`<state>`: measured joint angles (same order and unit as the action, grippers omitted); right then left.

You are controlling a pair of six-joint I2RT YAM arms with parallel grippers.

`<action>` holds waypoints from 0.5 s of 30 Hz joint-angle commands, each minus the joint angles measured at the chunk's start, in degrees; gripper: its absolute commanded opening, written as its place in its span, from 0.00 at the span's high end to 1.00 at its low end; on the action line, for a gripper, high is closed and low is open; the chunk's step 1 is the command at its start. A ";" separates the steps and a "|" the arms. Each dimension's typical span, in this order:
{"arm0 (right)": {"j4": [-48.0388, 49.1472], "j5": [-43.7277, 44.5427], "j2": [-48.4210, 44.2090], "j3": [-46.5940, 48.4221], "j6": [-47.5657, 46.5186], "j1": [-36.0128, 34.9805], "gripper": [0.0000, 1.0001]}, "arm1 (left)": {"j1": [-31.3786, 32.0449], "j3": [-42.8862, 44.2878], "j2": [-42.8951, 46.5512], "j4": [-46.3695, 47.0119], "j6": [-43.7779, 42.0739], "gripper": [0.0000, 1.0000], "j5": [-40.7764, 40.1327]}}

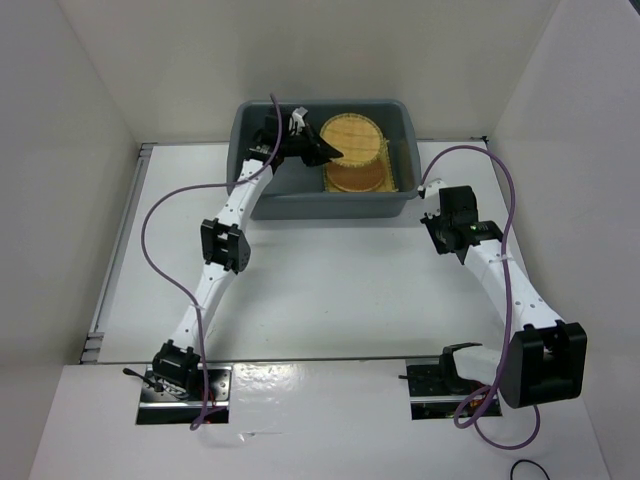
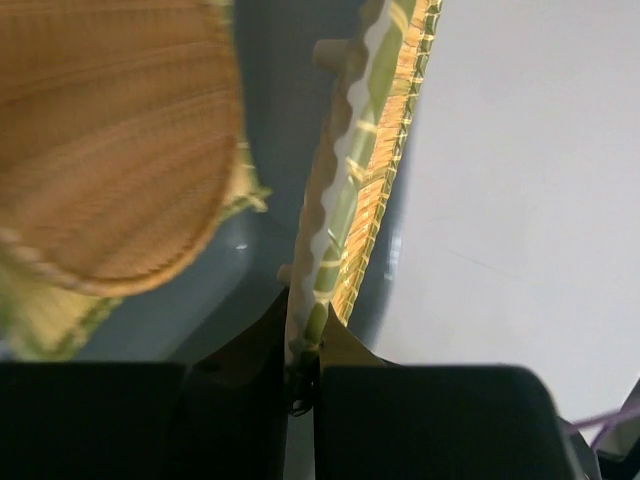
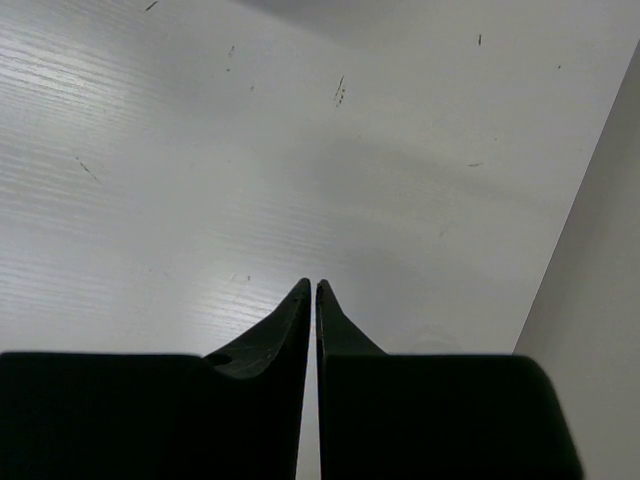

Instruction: Place the mixed dishes into the plastic bin

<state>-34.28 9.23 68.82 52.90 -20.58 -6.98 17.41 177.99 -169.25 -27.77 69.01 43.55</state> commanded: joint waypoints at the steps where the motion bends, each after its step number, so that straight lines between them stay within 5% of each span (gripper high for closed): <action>1: 2.03 -0.09 0.00 0.01 0.02 0.04 0.90 | -0.80 1.66 -2.84 2.98 1.12 0.98 1.63; 11: 2.03 -0.62 1.14 0.01 0.01 0.04 0.88 | -0.80 1.66 -6.00 3.69 1.57 0.90 1.63; 15: 2.03 -0.62 1.14 0.01 0.01 0.04 0.87 | -0.27 1.66 -6.53 3.16 0.34 0.77 1.63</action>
<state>-34.26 8.80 69.91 52.90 -20.62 -6.98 16.78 177.86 -175.57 -27.49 70.57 43.40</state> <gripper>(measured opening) 0.128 0.225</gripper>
